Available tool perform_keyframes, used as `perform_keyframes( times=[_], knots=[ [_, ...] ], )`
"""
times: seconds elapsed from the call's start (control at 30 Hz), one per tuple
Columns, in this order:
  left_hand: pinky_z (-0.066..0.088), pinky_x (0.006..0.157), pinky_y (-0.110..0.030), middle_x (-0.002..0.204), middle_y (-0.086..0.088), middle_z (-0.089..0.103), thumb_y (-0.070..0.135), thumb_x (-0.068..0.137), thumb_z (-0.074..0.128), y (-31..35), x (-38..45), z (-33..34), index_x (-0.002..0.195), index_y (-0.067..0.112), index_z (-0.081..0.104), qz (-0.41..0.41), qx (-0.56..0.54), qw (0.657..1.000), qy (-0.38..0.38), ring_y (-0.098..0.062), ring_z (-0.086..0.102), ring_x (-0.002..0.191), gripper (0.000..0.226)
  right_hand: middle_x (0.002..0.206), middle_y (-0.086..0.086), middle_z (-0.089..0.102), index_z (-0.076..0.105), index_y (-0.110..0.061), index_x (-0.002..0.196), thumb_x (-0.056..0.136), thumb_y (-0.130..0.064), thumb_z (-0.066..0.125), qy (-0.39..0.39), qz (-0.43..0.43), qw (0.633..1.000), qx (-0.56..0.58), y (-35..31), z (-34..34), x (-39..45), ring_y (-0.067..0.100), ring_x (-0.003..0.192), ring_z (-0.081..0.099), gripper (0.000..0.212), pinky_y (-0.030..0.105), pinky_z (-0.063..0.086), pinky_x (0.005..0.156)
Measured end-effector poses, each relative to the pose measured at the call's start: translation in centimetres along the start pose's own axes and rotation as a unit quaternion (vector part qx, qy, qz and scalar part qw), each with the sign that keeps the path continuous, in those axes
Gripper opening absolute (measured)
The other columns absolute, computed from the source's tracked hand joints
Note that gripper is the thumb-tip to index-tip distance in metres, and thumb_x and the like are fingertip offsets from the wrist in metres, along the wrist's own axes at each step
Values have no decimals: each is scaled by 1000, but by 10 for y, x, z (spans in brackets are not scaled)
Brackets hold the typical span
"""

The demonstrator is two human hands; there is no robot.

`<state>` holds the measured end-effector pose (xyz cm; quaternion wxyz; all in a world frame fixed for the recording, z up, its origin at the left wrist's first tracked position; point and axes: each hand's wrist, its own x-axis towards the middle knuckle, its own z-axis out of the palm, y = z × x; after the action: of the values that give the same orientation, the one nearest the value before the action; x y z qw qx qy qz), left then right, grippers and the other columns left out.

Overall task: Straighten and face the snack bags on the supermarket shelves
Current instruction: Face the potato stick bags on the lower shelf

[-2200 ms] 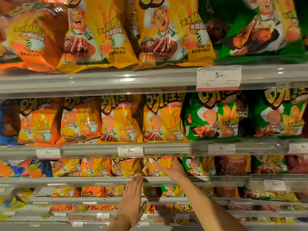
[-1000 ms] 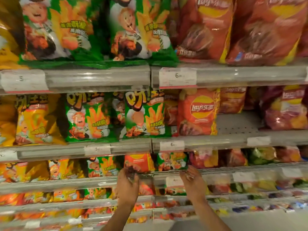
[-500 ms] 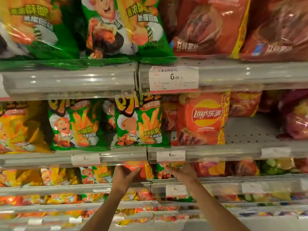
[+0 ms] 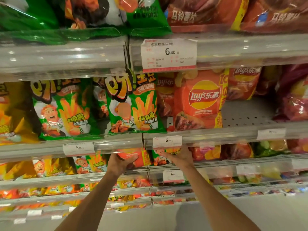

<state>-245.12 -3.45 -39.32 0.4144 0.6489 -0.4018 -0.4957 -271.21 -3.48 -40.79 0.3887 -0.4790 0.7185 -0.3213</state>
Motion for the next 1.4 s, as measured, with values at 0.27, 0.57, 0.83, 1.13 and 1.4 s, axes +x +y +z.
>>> perform_keyframes(
  times=[0.27,0.57,0.83,1.13,1.4],
  knots=[
    [62,61,-39,97,-12,71,9,63,91,4,-8,-6,101,18,58,-5,-17,1000,7,-29,73,80,51,122,-5,73,65,-24,126,65,-62,86,36,-50,998,-11,0,0,-13,19,117,66,74,41,55,98],
    [58,84,-53,102,-14,70,16,60,93,20,-8,-9,103,6,64,-19,-27,999,2,-33,70,94,53,112,-4,76,68,-20,120,67,-56,89,82,-39,996,23,-8,-19,-25,17,107,69,68,32,56,92],
    [56,87,-51,70,-11,74,20,67,91,18,-30,22,82,2,67,20,-4,999,-49,-24,74,73,33,101,-11,75,63,-23,119,72,-36,90,95,6,988,121,36,-58,-69,8,99,69,56,34,53,93],
    [55,50,-22,75,-20,65,-7,71,83,41,-48,103,92,2,57,24,-29,999,-26,-8,66,50,35,74,-17,75,67,-26,96,63,-33,93,113,63,978,161,94,-115,-88,-3,73,69,43,10,47,58],
    [51,42,-18,63,-5,65,6,69,88,32,-45,153,74,11,51,5,24,1000,5,-16,69,56,38,83,-13,77,71,-24,103,60,-39,96,80,83,985,127,131,-146,-86,4,83,71,52,16,53,70]
  ],
)
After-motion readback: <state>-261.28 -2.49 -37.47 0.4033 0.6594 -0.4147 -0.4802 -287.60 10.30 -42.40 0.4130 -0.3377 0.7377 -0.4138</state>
